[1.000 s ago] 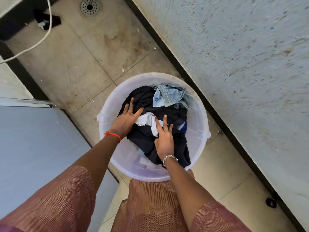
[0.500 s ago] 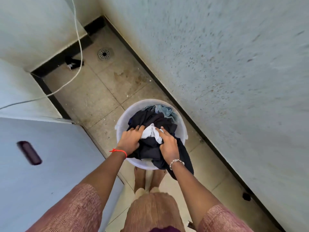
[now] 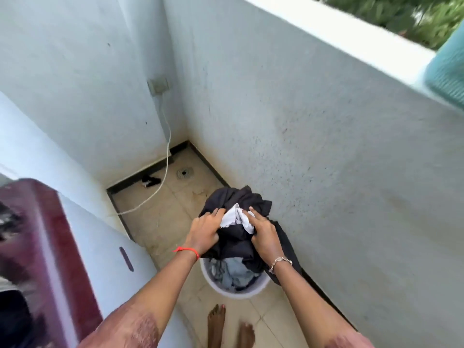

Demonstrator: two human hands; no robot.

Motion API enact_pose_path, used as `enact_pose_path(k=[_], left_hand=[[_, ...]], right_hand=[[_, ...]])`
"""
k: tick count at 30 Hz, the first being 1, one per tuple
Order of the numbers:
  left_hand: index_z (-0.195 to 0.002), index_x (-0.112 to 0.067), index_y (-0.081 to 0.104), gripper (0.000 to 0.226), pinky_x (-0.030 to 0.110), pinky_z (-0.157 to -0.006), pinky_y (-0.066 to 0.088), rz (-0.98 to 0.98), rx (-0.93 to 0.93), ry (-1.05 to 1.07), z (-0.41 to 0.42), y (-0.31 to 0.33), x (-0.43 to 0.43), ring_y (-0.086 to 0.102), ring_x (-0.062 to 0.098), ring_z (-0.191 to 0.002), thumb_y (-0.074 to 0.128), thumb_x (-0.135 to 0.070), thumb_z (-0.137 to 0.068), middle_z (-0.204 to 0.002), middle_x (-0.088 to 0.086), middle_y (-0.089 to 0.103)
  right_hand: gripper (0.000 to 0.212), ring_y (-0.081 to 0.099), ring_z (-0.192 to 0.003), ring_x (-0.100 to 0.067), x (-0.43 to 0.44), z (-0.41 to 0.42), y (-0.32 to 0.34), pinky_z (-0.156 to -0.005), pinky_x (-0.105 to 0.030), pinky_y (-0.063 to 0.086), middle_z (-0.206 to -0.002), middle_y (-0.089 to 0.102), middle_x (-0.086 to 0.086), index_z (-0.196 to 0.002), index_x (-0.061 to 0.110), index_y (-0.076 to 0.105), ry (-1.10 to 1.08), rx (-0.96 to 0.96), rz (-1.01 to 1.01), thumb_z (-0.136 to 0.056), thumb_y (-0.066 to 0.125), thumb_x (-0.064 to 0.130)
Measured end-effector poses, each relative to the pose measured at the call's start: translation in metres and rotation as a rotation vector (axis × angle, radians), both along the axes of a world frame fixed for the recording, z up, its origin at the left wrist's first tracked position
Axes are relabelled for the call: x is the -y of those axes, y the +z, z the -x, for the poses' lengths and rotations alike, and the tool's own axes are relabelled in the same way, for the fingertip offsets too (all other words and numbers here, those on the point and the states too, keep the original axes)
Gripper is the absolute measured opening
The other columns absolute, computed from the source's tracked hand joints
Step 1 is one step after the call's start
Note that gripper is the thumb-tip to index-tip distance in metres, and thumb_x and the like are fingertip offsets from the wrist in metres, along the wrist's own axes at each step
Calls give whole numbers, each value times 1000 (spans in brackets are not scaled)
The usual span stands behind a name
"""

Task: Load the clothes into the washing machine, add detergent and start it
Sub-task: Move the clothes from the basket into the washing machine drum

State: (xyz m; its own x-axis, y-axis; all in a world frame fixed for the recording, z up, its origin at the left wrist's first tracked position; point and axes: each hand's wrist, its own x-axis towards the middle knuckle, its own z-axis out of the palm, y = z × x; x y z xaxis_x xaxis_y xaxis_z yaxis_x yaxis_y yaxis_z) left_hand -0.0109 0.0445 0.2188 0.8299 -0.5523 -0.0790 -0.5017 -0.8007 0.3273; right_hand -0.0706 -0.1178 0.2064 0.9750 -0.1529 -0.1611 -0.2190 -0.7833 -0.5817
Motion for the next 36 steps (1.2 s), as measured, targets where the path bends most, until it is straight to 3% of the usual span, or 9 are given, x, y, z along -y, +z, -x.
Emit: enact_pose_path(k=[3,5,10,16,28,36], left_hand=[[-135,-6,44,72,42,-61,49,-15,94,25,16,38,-14,63,39,-88,55,7,-65,-104,18,66],[-141,-8,39,87,36,-49,46,1,198,60,28,60,-27,65,34,-74,60,7,-58,-90,14,70],[-120,-14,63,95,22,-28,32,-18,424,51,60,111,-59,56,17,-41,75,-2,-26,-54,1,60],[-121,-22,63,93,21,-30,38,-17,567,148,113,172,-110,61,13,-48,75,-3,-30,-63,-9,64],[-124,-17,60,95,24,-36,42,-31,752,444,240,261,-245,64,21,-54,72,5,-32,-67,-3,67],[-125,-18,58,93,24,-38,42,-73,799,612,291,267,-341,64,20,-58,73,4,-36,-71,-4,68]], right_hand=[[80,45,-130,-26,-10,11,41,-107,-33,37,-147,39,-5,-136,26,44,31,58,27,-70,41,-20],[81,43,-131,-25,-19,17,69,-106,-28,33,-147,40,-5,-138,28,42,60,105,60,-71,40,-18],[82,41,-133,-22,-42,34,129,-104,-26,32,-146,42,-3,-137,32,42,154,233,85,-71,38,-17],[86,47,-128,-24,-86,64,187,-103,-31,39,-143,46,-4,-134,33,46,260,425,67,-66,39,-19],[83,46,-129,-23,-222,136,272,-106,-35,38,-143,46,-4,-133,29,49,572,645,-36,-66,40,-18],[83,40,-132,-12,-326,160,289,-102,-14,29,-138,51,-2,-129,25,54,717,654,-186,-62,38,-21]])
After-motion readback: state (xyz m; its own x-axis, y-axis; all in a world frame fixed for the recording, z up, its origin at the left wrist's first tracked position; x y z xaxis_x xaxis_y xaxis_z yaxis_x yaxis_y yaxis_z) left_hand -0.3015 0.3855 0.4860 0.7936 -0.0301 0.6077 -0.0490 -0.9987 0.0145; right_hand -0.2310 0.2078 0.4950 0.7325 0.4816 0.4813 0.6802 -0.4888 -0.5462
